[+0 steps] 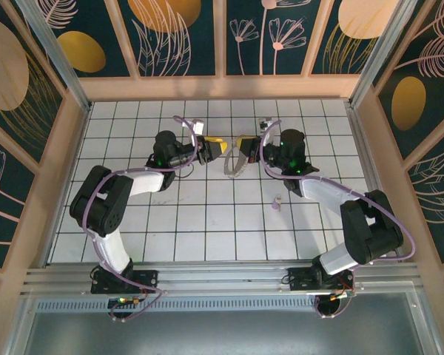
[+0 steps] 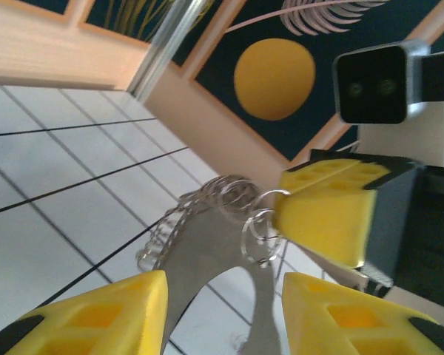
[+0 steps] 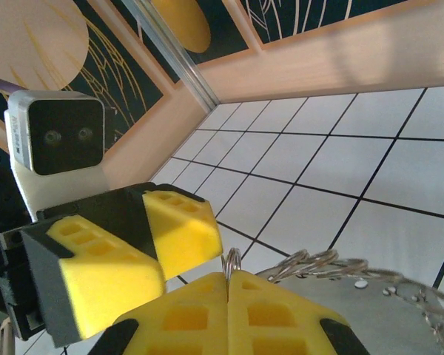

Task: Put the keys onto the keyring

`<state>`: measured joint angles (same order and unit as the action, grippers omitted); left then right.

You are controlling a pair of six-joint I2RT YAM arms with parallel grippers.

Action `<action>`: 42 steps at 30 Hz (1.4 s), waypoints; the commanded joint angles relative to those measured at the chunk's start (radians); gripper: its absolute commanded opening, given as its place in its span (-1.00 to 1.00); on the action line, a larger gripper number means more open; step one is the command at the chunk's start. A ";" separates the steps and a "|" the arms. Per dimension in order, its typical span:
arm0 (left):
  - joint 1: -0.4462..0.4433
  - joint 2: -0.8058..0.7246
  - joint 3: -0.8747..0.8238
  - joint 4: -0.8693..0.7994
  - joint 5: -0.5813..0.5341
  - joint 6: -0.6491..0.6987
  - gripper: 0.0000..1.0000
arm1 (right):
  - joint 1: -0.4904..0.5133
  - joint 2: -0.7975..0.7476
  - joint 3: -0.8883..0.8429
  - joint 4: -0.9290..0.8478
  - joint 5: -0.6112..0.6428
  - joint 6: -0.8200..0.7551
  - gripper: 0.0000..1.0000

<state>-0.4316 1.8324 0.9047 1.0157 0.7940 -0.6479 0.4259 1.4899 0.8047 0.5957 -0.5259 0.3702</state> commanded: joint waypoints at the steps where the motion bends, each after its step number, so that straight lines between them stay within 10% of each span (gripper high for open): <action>1: 0.006 0.036 0.011 0.174 0.090 -0.094 -0.09 | -0.007 -0.039 -0.002 0.073 -0.028 0.007 -1.00; 42: -0.024 0.191 0.151 0.386 0.163 -0.314 -0.30 | -0.006 -0.054 0.002 0.086 -0.033 0.022 -1.00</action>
<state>-0.4492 2.0041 1.0344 1.3487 0.9356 -0.9527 0.4259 1.4792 0.8047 0.6212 -0.5507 0.3992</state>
